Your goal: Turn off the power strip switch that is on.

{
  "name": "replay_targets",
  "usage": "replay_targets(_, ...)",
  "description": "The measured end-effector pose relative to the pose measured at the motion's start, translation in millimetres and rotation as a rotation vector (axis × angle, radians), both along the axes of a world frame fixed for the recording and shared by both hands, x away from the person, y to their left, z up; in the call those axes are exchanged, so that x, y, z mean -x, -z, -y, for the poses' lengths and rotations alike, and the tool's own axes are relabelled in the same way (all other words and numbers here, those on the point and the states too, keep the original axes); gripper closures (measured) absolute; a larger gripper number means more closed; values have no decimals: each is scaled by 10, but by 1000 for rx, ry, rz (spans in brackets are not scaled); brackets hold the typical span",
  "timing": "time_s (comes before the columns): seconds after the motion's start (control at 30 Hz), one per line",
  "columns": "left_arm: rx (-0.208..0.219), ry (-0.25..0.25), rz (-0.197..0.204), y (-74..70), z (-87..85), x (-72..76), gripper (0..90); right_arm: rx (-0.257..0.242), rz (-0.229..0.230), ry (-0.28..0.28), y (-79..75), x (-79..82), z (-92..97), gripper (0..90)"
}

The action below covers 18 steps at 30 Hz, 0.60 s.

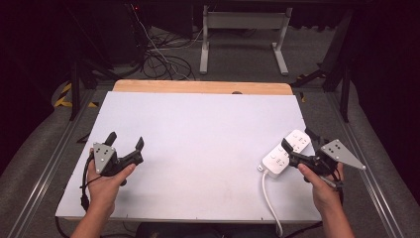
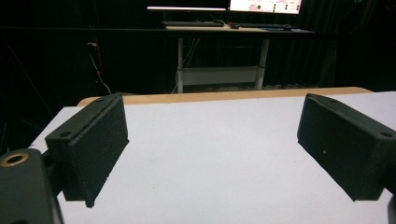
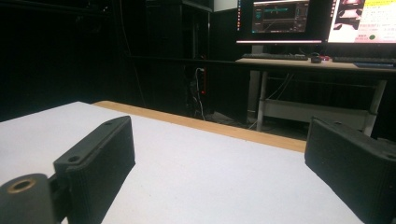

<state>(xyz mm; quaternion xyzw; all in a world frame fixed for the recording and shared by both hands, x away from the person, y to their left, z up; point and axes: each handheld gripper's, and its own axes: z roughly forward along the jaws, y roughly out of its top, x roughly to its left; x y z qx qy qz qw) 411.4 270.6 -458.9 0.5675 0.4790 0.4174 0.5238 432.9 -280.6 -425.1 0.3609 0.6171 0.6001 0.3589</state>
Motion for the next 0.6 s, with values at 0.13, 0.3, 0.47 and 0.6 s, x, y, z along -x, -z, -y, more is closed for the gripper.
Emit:
replay_targets(0.13, 1, -4, 1, 1, -12, 7, 90, 3, -10, -7, 7, -16, -10, 91)
replay_targets(0.3, -2, -8, 1, -2, -16, 18, 91, 11, -19, -11, 18, -33, -17, 94)
replay_targets(0.47, 2, -9, -1, 1, -19, 17, 91, -6, -24, -7, 14, -34, -11, 100)
replay_targets(0.6, 1, -8, 1, -1, -20, 19, 91, 2, -26, -7, 17, -36, -13, 102)
